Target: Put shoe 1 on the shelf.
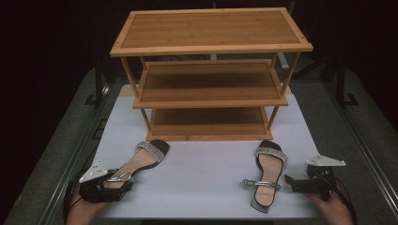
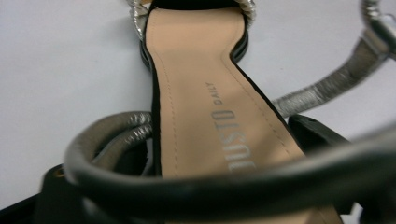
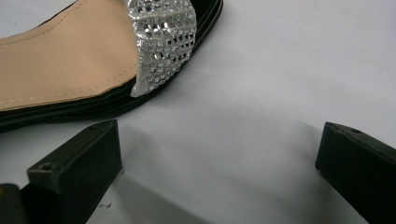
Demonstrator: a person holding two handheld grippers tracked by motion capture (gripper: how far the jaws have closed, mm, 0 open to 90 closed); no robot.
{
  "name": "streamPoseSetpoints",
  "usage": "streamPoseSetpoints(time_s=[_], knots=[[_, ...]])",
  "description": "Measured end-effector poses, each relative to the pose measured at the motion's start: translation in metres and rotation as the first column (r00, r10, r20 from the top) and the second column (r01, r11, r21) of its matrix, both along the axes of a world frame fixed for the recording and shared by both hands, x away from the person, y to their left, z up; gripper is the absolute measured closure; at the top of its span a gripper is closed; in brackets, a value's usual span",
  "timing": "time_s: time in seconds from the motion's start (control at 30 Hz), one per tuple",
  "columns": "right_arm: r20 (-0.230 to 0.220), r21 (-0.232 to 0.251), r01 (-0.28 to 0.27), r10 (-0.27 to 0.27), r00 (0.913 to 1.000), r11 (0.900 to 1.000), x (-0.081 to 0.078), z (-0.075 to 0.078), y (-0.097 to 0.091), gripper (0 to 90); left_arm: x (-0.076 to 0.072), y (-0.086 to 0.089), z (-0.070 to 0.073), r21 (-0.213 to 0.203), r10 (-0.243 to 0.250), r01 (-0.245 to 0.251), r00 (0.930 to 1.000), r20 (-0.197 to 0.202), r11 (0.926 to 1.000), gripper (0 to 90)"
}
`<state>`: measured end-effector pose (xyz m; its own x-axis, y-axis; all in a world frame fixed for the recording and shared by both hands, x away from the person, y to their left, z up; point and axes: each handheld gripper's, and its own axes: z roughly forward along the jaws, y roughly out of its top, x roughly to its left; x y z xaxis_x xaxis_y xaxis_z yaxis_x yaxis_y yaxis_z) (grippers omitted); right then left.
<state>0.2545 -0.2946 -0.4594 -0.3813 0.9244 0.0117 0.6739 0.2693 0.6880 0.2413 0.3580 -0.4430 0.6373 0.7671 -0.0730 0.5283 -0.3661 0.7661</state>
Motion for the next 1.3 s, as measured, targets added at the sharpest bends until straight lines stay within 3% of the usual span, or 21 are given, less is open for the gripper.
streamPoseSetpoints(time_s=[0.13, 0.3, 0.4, 0.57, 1.0, 1.17, 1.3], knots=[[0.0, -0.001, 0.0, 0.0, 1.0, 1.0, 0.0, 0.0, 0.0, 0.0, 0.001, 0.0, 0.0, -0.011, -0.005, 0.005, 1.0, -0.004, 0.9999, 24.8], [-0.001, 0.0, 0.0, 0.0, 1.0, 1.0, 0.0, 0.0, 0.0, 0.0, -0.001, -0.003, 0.003, 0.017, -0.003, 0.003, 1.0, 0.008, 0.9998, 30.2], [0.0, -0.001, -0.001, 0.001, 1.0, 1.0, 0.0, 0.0, 0.0, 0.0, 0.0, -0.001, 0.005, 0.012, 0.005, -0.005, 0.9999, 0.01, 0.9999, 32.4], [0.0, -0.001, -0.001, 0.001, 1.0, 1.0, 0.0, 0.0, 0.0, 0.0, -0.001, -0.002, 0.011, 0.004, 0.015, -0.016, 0.9992, 0.037, 0.9999, 33.7], [0.0, -0.001, -0.001, 0.001, 1.0, 1.0, 0.0, 0.0, 0.0, 0.0, -0.002, 0.003, 0.02, -0.081, 0.017, -0.015, 0.9995, 0.027, 0.9966, 35.1], [0.001, 0.0, -0.002, 0.002, 1.0, 1.0, 0.0, 0.0, 0.0, 0.0, -0.003, 0.004, 0.023, -0.127, 0.015, -0.011, 0.9994, 0.032, 0.9918, 35.5], [0.001, -0.001, -0.002, 0.002, 1.0, 1.0, 0.0, 0.0, 0.0, 0.0, -0.002, 0.005, 0.024, -0.124, 0.016, -0.012, 0.9993, 0.032, 0.9922, 36.8]])
